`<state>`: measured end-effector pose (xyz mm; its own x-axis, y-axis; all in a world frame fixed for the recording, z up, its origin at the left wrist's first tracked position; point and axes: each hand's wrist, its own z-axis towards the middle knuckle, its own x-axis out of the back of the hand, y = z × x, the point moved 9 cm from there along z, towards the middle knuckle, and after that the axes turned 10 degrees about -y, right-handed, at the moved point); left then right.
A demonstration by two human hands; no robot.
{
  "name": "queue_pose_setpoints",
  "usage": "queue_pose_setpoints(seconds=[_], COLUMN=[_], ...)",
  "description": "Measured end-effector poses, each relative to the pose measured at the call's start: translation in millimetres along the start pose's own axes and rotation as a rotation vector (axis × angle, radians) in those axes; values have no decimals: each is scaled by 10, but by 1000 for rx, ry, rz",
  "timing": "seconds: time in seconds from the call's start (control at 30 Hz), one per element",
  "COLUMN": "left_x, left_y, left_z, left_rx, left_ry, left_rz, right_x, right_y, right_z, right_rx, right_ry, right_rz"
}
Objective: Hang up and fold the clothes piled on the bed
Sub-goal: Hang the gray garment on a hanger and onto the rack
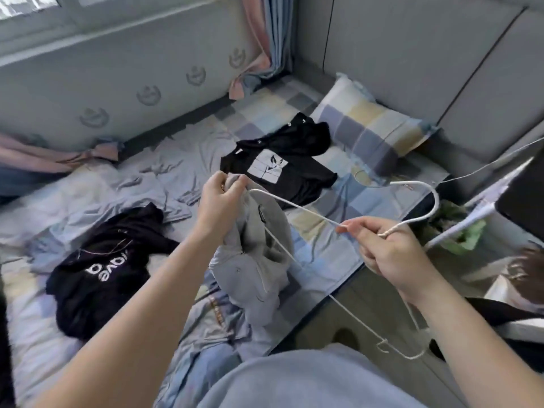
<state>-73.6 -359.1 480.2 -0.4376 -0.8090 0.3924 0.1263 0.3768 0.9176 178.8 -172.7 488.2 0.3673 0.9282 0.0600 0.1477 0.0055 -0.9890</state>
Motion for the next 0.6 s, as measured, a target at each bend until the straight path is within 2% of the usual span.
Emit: queue_pose_setpoints(seconds=[0.13,0.3,0.43,0.5,0.6], left_x=[-229,-639,-1082,-1178,-1083], left_y=[50,380,706,684,524], left_z=[-145,-388,-788,-870,-798], left_rx=[-95,-205,-365,-363,-300], left_ry=[-117,-291,-506,-582,-550], left_rz=[88,194,219,204,242], right_x=[-28,-98,-301,-297,-153], right_y=[169,268,289,263,172], right_z=[-90,-91,84,146,103], right_rx=[-22,-16,-16,6,91], right_ry=[17,53,72,101,187], right_rz=[-137,-186,-72,-6,-124])
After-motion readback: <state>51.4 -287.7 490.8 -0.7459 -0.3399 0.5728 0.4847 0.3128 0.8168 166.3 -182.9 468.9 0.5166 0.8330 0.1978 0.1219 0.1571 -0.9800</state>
